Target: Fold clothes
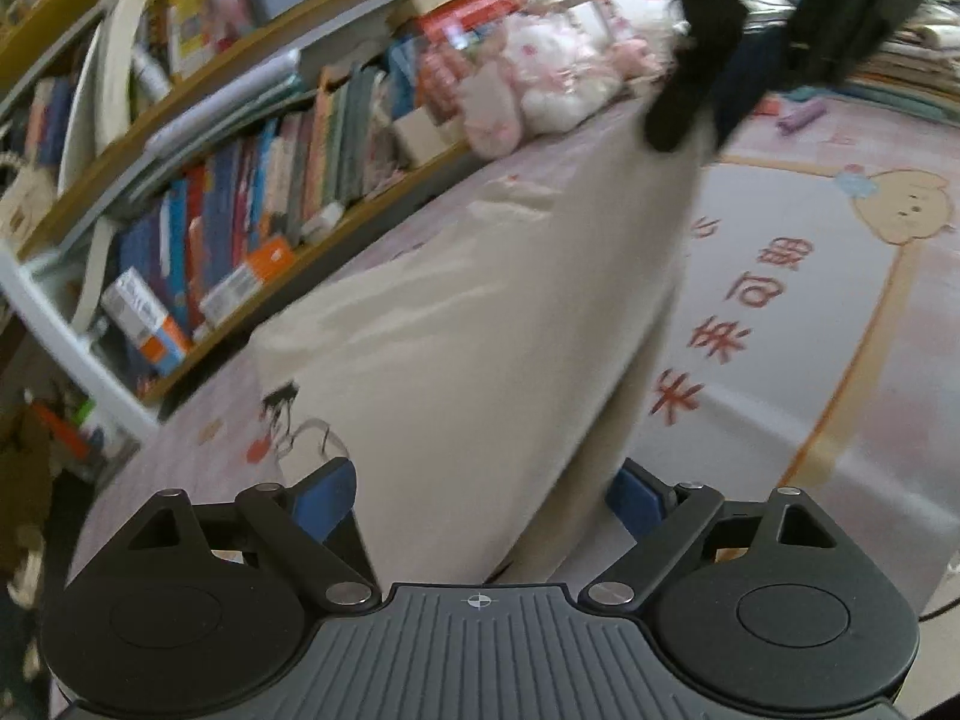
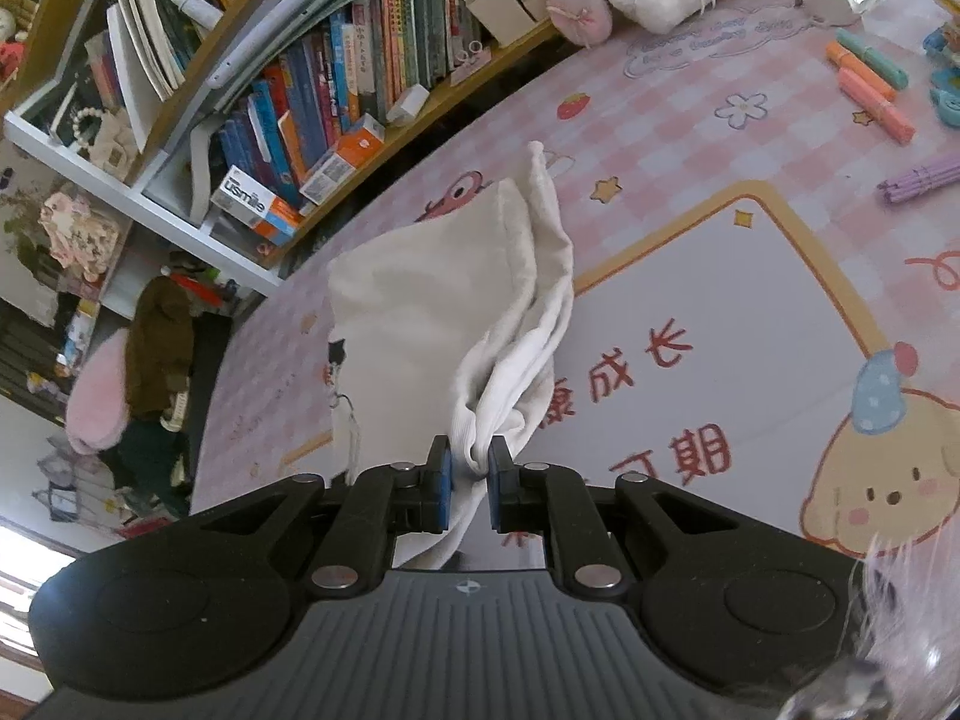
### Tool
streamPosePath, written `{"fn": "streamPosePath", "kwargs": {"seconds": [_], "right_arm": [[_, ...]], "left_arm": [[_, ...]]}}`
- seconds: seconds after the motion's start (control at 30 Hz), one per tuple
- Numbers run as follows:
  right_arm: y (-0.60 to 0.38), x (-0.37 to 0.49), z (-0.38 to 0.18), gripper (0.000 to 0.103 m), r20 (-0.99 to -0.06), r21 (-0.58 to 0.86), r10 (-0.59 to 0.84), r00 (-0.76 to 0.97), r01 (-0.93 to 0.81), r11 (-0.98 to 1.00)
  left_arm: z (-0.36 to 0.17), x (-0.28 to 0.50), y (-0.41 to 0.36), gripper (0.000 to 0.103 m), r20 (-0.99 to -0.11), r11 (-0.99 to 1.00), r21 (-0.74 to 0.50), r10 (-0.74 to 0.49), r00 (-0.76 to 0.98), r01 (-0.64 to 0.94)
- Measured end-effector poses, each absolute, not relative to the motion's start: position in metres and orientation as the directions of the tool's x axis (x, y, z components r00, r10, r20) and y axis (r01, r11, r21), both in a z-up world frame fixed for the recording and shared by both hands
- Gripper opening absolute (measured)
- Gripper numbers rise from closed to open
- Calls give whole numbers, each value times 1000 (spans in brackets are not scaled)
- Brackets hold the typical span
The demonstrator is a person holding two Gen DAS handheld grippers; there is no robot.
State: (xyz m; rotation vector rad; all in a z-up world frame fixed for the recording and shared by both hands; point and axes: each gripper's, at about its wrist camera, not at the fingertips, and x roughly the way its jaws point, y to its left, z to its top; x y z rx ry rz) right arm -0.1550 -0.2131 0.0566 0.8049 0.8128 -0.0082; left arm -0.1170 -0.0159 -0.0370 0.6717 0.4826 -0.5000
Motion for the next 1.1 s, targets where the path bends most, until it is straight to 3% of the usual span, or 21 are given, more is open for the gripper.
{"fn": "streamPosePath", "kwargs": {"seconds": [0.17, 0.27, 0.33, 0.4, 0.5, 0.53, 0.63, 0.7, 1.0, 1.07, 1.1], "right_arm": [[-214, -158, 49, 12, -682, 596, 263, 682, 310, 740], [-211, -160, 50, 20, -711, 532, 228, 665, 296, 793], [-205, -162, 53, 39, -729, 453, 193, 657, 252, 855], [-195, -166, 58, 47, -744, 335, 155, 650, 162, 928], [-164, -171, 55, 68, -773, 72, 95, 627, -62, 995], [-152, -173, 53, 71, -780, -21, 73, 622, -142, 990], [-117, -179, 40, 73, -783, -269, 14, 622, -358, 894], [-98, -179, 25, 73, -776, -360, -2, 630, -441, 822], [-68, -166, -12, 69, -752, -508, -58, 657, -521, 686], [-70, -160, -14, 58, -747, -521, -81, 660, -505, 688], [-71, -157, -15, 41, -747, -530, -99, 657, -499, 686]], "left_arm": [[-36, -116, -15, 90, -568, 673, 455, -286, 772, 583], [-33, -115, -13, 79, -586, 654, 440, -310, 749, 615], [-31, -115, -13, 75, -599, 639, 430, -327, 731, 638], [-28, -113, -12, 75, -602, 634, 424, -336, 724, 647], [-23, -109, -10, 75, -610, 634, 405, -350, 711, 659], [-22, -108, -9, 75, -613, 635, 396, -355, 706, 663], [-21, -104, -7, 75, -621, 636, 375, -367, 692, 674], [-21, -102, -6, 75, -625, 633, 369, -373, 686, 681], [-22, -102, -2, 75, -633, 635, 339, -391, 667, 694], [-22, -103, 0, 75, -634, 633, 336, -396, 665, 697], [-23, -105, 1, 76, -633, 628, 345, -393, 667, 698]]}}
